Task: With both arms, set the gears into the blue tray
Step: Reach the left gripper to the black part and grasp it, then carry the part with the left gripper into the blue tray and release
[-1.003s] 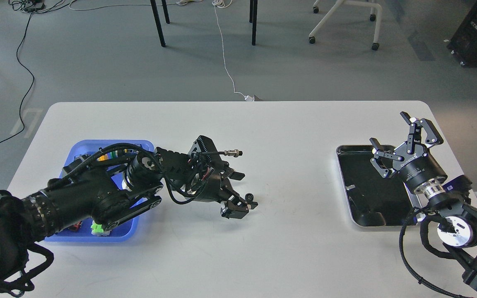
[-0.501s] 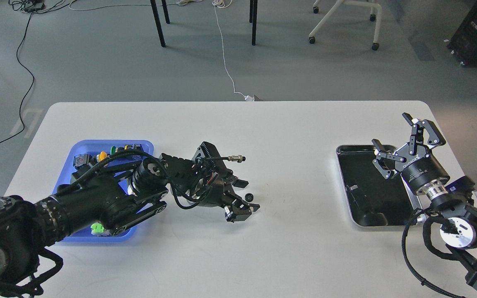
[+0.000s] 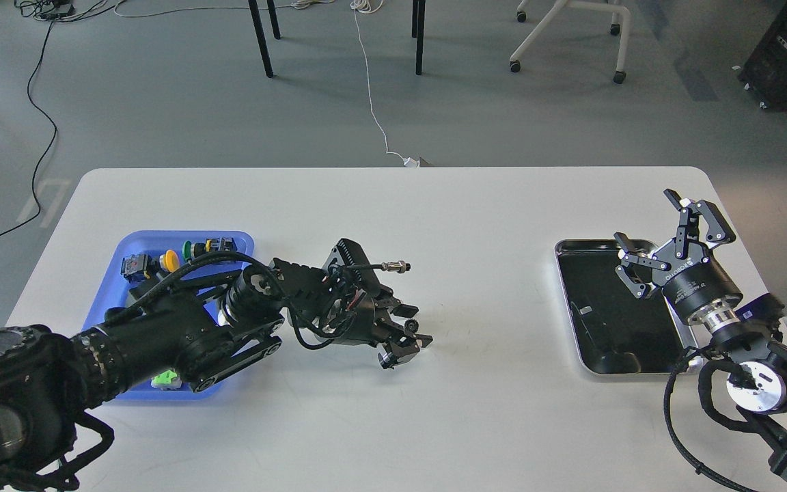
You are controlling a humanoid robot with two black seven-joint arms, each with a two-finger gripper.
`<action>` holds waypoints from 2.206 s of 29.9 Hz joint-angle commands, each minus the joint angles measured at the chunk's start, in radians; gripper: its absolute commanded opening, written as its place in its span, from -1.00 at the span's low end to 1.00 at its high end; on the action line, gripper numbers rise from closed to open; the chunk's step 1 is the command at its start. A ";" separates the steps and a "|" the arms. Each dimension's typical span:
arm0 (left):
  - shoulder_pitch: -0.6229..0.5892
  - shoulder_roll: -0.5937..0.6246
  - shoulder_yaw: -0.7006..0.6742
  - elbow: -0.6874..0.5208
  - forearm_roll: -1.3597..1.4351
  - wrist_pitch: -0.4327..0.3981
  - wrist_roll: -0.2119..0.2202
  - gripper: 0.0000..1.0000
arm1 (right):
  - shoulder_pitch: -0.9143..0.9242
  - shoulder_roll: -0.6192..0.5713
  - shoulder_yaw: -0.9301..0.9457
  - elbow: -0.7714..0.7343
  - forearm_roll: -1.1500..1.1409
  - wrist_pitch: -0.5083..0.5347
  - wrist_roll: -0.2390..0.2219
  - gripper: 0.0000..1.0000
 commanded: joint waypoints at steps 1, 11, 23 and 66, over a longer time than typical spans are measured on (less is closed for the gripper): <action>0.000 0.002 0.004 0.002 0.000 0.006 0.000 -0.53 | 0.000 0.000 0.000 0.001 0.000 0.000 0.000 0.95; -0.009 0.014 -0.002 -0.005 0.000 0.030 0.000 -0.71 | 0.000 0.000 0.002 0.001 0.000 0.000 0.000 0.95; -0.051 0.411 -0.017 -0.246 0.000 0.039 0.000 -0.68 | 0.001 0.000 -0.002 0.001 0.000 0.000 0.000 0.95; 0.160 0.676 -0.333 -0.214 -0.204 0.044 0.000 0.96 | 0.021 0.008 -0.012 0.001 -0.002 0.000 0.000 0.98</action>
